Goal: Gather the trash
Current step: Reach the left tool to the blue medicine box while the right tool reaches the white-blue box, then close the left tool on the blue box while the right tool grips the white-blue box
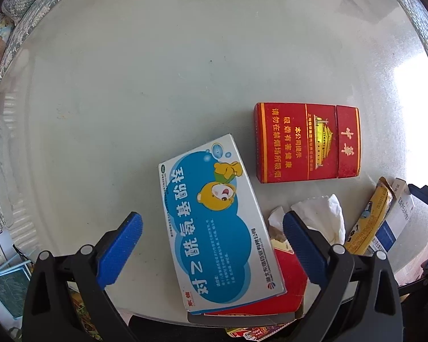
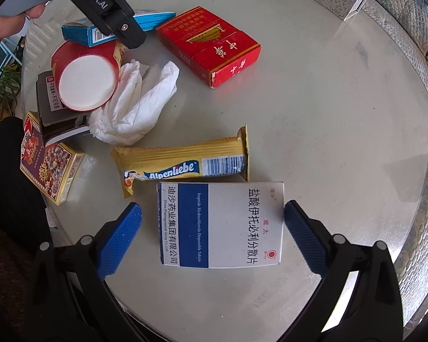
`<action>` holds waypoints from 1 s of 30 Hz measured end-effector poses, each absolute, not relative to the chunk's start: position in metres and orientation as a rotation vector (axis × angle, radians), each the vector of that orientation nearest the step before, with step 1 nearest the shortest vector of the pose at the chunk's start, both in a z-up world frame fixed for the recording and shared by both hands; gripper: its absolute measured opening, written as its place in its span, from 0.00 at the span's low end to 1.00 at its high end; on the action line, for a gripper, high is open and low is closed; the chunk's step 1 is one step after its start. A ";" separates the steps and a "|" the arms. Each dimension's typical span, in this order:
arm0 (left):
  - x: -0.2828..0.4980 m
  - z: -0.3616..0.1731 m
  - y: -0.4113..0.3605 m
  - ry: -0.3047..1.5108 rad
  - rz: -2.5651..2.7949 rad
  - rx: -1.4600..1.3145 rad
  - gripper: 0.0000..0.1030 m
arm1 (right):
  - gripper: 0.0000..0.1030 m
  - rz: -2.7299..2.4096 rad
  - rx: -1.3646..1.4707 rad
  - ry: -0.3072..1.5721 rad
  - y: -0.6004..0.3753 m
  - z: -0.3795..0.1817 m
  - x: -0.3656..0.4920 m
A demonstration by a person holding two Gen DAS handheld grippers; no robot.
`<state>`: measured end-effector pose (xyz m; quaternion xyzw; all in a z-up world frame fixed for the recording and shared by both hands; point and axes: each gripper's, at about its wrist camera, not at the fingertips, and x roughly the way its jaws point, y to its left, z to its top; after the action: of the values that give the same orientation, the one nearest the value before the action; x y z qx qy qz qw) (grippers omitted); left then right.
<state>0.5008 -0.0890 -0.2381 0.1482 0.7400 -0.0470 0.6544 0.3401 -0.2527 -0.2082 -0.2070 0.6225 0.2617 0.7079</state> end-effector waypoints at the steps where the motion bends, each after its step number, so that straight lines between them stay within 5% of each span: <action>1: 0.502 -0.240 -0.089 1.680 -0.104 0.339 0.94 | 0.94 0.580 -0.462 1.384 -0.253 -0.210 0.340; 12: 0.522 -0.256 -0.085 1.710 -0.107 0.327 0.81 | 0.88 0.532 -0.433 1.383 -0.263 -0.225 0.343; 16: 0.525 -0.259 -0.087 1.729 -0.118 0.304 0.65 | 0.82 0.521 -0.417 1.378 -0.269 -0.225 0.351; 30: 0.520 -0.237 -0.077 1.692 -0.135 0.273 0.63 | 0.82 0.474 -0.403 1.354 -0.276 -0.211 0.350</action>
<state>0.5198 -0.0766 -0.2373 0.1204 0.7456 -0.0594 0.6528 0.3501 -0.2757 -0.2113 -0.1832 0.6162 0.2157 0.7350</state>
